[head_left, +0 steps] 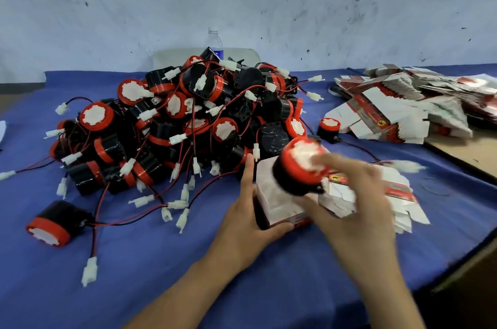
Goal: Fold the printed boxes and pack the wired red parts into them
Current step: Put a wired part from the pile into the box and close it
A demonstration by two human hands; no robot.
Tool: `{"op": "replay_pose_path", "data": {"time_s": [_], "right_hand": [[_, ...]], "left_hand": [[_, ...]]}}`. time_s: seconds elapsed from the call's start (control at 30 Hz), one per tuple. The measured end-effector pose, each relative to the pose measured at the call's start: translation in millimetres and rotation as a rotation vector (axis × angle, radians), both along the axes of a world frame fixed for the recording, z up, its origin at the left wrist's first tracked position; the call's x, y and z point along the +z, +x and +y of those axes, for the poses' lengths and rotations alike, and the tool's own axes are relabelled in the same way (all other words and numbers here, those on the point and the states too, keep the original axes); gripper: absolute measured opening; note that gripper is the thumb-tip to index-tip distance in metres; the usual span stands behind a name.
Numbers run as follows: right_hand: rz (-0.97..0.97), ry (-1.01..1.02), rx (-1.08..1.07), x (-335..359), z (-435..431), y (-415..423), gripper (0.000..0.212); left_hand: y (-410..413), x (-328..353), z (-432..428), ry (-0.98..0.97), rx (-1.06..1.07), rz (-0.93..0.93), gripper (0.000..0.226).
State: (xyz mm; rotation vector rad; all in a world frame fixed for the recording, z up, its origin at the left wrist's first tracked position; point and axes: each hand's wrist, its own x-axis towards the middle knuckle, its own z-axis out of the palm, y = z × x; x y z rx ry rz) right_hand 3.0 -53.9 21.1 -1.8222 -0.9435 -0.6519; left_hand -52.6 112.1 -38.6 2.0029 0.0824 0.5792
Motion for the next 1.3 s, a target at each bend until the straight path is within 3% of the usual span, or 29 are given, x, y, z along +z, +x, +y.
{"op": "replay_pose_path", "data": {"time_s": [0.17,0.27,0.57,0.73,0.83,0.93,1.3], "right_hand": [[0.05,-0.204,-0.017,-12.6,18.5,4.6,0.053],[0.071,-0.256,-0.009,-12.4,13.0,3.4,0.038],[0.109,-0.288,-0.078,-29.1,27.1,4.2,0.029],[0.116,-0.275,-0.183,-35.8,31.9,2.6,0.012],[0.248,-0.214,-0.219,-35.6,32.4,4.3,0.006],[0.431,-0.343,-0.201,-35.4,31.0,8.3,0.008],[0.403,-0.286,-0.133,-29.5,35.8,-1.7,0.012]], "left_hand": [[1.0,-4.5,0.7,0.027,-0.005,-0.001,0.124],[0.8,-3.0,-0.5,0.034,0.016,0.015,0.122],[-0.1,-4.8,0.3,0.052,0.01,0.044,0.115],[0.6,-3.0,0.4,0.025,0.01,0.054,0.111],[-0.4,-3.0,0.3,0.015,0.008,0.061,0.113],[-1.5,-3.4,-0.4,0.019,0.01,0.049,0.114],[-2.7,-3.2,-1.0,-0.033,-0.026,-0.016,0.112]]}}
